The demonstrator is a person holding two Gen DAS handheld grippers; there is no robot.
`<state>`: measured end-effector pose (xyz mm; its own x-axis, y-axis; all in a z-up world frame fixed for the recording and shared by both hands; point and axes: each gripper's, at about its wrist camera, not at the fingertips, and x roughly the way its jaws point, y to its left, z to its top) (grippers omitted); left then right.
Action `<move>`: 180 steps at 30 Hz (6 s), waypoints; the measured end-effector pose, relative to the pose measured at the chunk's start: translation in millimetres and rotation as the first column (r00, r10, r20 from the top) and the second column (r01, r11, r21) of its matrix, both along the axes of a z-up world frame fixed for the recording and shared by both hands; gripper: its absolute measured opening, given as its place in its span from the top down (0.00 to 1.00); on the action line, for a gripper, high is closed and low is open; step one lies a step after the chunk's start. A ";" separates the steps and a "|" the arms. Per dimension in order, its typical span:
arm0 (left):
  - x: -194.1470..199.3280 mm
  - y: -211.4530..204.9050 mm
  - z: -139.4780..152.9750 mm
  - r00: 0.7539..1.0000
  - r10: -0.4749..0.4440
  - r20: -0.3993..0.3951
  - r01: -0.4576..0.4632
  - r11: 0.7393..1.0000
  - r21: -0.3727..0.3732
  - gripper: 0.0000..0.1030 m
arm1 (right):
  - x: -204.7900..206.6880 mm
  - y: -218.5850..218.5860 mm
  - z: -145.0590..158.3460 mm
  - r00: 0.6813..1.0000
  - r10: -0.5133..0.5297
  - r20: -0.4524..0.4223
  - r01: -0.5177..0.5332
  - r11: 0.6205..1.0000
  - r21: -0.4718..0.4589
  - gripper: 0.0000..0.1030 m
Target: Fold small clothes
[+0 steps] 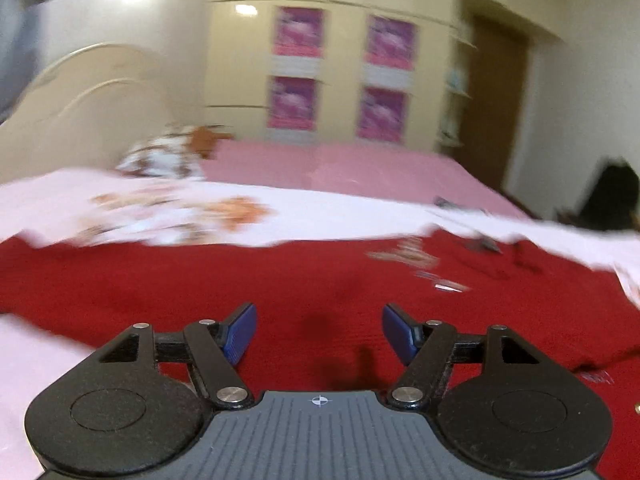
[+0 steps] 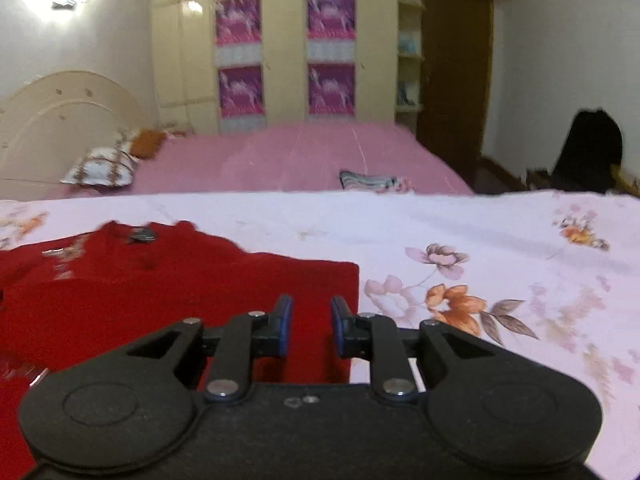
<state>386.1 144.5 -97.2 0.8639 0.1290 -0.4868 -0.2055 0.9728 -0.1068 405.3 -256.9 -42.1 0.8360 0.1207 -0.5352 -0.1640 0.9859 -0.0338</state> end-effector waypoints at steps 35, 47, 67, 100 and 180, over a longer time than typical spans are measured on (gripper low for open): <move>26.4 170.6 21.4 0.984 0.152 0.091 -0.113 0.933 -0.340 0.92 | -54.4 -31.9 14.7 0.969 -0.245 -0.029 0.246 0.957 0.152 0.71; 101.8 -156.4 -0.4 0.919 -0.388 -0.066 0.369 0.907 -0.202 0.92 | -57.6 -6.7 16.3 0.981 -0.189 -0.052 0.195 0.964 0.179 0.70; -9.1 -47.5 18.1 0.981 -0.182 -0.067 0.181 0.983 -0.027 0.18 | -20.6 35.9 4.1 0.962 0.044 -0.271 0.101 0.860 0.500 0.54; 3.4 14.0 -21.3 0.986 -0.081 -0.144 0.077 0.997 -0.029 0.62 | -11.2 47.8 39.7 0.999 -0.015 -0.042 0.023 0.978 0.207 0.95; 47.3 -53.5 3.5 0.970 -0.233 -0.062 0.239 0.966 0.099 0.62 | -1.6 101.1 -1.3 0.971 0.219 -0.099 -0.220 0.976 0.009 0.76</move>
